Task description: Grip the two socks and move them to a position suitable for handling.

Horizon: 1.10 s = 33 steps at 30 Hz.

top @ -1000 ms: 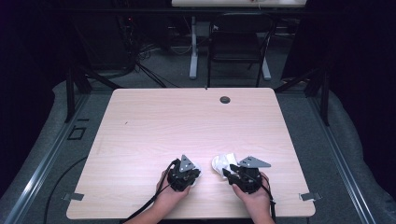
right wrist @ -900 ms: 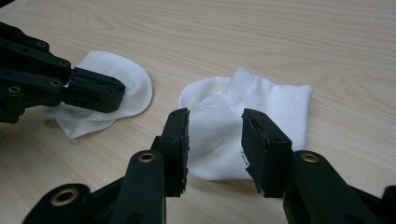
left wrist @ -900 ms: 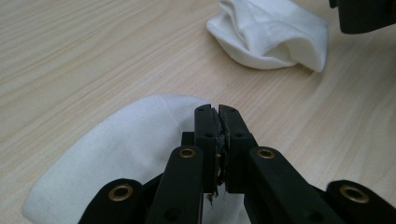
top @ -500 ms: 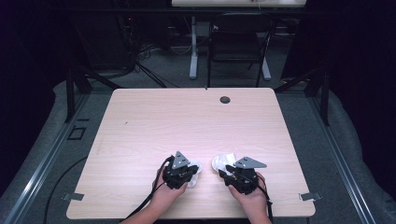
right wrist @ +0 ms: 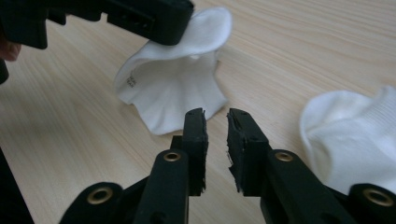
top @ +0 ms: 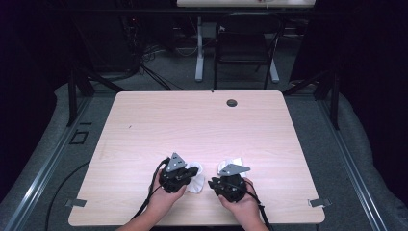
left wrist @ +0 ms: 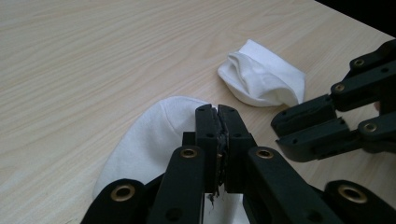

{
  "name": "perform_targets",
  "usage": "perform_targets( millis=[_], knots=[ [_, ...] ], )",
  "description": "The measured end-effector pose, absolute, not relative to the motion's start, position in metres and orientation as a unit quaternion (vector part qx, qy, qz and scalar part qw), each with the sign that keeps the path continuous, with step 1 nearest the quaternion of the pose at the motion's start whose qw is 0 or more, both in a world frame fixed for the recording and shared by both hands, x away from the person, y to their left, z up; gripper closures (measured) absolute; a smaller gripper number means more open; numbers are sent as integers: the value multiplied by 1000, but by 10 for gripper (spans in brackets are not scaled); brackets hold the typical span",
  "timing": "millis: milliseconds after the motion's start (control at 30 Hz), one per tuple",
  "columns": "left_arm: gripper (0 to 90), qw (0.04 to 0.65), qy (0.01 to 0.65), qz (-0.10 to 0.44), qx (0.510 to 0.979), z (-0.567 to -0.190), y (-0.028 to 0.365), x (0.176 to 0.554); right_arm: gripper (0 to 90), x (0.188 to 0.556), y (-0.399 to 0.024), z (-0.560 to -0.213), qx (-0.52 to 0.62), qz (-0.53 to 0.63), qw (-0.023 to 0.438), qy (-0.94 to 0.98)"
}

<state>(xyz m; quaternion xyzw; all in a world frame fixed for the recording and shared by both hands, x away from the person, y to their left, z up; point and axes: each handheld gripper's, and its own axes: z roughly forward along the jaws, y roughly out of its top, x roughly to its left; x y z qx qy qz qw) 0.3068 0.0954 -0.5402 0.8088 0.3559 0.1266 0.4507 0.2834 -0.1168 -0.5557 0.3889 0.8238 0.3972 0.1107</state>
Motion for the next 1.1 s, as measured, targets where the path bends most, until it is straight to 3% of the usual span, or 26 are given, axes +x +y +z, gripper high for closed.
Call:
perform_targets(
  millis=[400, 1100],
  knots=[
    [881, 467, 368, 120, 795, -538, 115, 307, 857, 300, -88, -567, 387, 408, 88, 823],
    [879, 466, 381, 135, 787, -536, 145, 305, 882, 301, -81, -579, 379, 370, 109, 842]
  ],
)
